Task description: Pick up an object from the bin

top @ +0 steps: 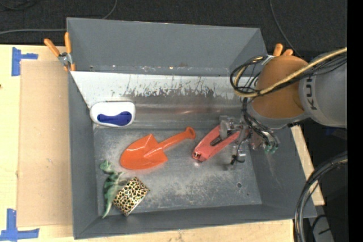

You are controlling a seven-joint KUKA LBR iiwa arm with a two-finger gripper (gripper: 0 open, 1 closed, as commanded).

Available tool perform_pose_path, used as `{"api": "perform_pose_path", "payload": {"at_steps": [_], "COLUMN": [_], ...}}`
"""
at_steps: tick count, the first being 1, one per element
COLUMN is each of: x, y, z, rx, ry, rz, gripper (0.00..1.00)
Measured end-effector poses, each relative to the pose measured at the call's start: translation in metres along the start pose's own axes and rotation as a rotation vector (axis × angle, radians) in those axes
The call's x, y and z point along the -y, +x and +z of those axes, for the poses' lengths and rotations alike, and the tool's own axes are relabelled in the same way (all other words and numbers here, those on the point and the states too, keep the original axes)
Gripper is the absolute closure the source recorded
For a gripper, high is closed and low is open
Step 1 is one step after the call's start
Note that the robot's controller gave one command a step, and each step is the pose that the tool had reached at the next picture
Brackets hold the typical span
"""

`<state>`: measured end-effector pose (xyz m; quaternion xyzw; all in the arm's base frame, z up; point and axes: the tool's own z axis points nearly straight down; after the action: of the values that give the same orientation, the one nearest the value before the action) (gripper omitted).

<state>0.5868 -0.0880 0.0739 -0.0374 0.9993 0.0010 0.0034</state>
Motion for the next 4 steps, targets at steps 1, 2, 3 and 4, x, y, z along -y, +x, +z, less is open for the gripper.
{"api": "perform_pose_path", "payload": {"at_steps": [1,2,3,4], "x": [-0.001,0.000,0.040,0.013], "y": [-0.001,-0.002,-0.002,-0.008], "z": [-0.008,-0.004,0.001,-0.002], "rx": [-0.006,-0.005,0.004,0.014], "ry": [0.001,0.001,0.002,0.002], "rz": [0.011,0.010,-0.040,-0.019], "gripper": [0.00,0.00,0.00,1.00]}}
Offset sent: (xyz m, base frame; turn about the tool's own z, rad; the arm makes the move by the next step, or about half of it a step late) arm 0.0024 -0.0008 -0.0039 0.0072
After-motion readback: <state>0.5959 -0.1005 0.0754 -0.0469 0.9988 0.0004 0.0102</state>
